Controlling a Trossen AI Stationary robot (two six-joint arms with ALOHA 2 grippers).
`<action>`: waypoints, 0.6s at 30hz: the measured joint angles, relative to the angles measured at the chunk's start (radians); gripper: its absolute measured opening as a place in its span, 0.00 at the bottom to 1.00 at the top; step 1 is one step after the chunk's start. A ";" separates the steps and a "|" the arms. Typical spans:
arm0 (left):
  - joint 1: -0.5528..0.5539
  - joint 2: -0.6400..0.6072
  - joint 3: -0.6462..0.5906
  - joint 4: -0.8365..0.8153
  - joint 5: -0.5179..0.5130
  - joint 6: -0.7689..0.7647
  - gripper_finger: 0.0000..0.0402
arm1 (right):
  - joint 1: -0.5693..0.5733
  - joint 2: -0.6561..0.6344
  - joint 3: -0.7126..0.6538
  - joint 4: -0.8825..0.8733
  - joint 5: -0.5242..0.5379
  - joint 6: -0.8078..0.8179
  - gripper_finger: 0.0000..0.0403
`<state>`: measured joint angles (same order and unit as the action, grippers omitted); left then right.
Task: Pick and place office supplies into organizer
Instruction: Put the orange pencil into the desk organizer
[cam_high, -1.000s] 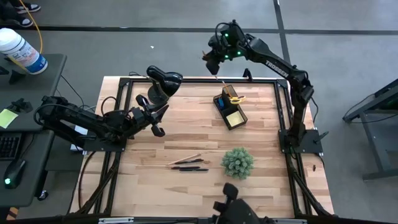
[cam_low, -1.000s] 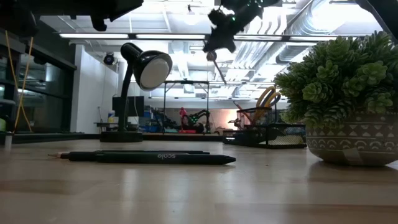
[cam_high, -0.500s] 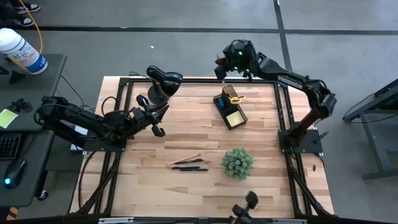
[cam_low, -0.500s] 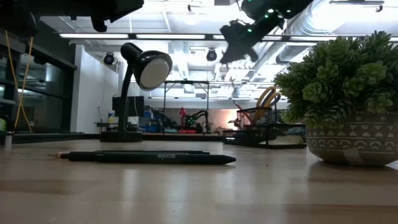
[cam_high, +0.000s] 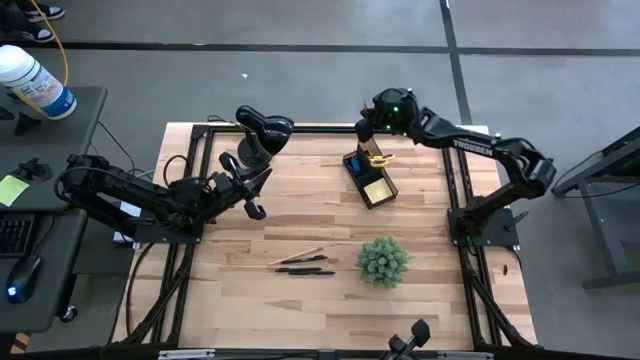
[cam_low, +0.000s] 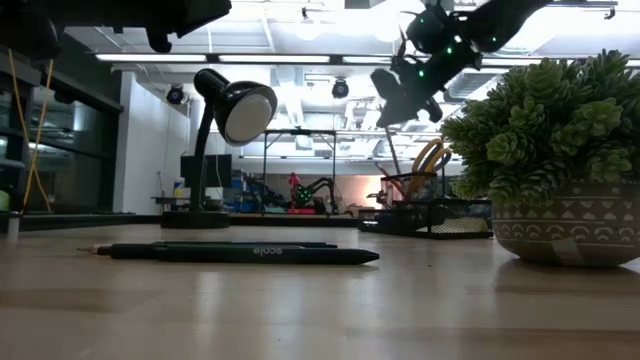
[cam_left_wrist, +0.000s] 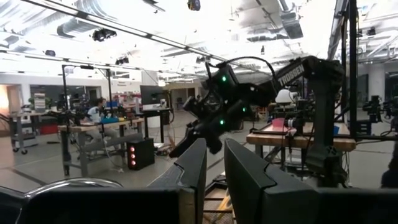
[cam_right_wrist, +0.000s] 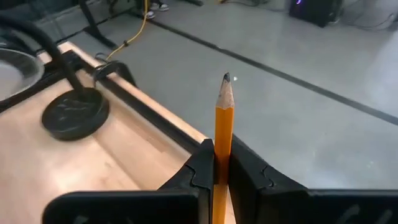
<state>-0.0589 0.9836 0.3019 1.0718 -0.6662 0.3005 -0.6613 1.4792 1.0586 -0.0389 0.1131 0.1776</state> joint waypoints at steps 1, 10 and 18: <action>0.000 0.000 0.000 0.000 0.000 -0.002 0.11 | 0.000 0.000 -0.013 0.012 0.012 0.000 0.05; 0.000 0.000 0.000 -0.001 0.000 -0.018 0.11 | -0.001 0.002 -0.097 0.069 0.039 -0.002 0.05; 0.000 0.000 0.000 -0.005 0.000 -0.018 0.11 | -0.001 0.008 -0.156 0.108 0.036 0.006 0.06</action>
<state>-0.0589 0.9836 0.3019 1.0667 -0.6662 0.2821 -0.6621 1.4872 0.9029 0.0696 0.1492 0.1838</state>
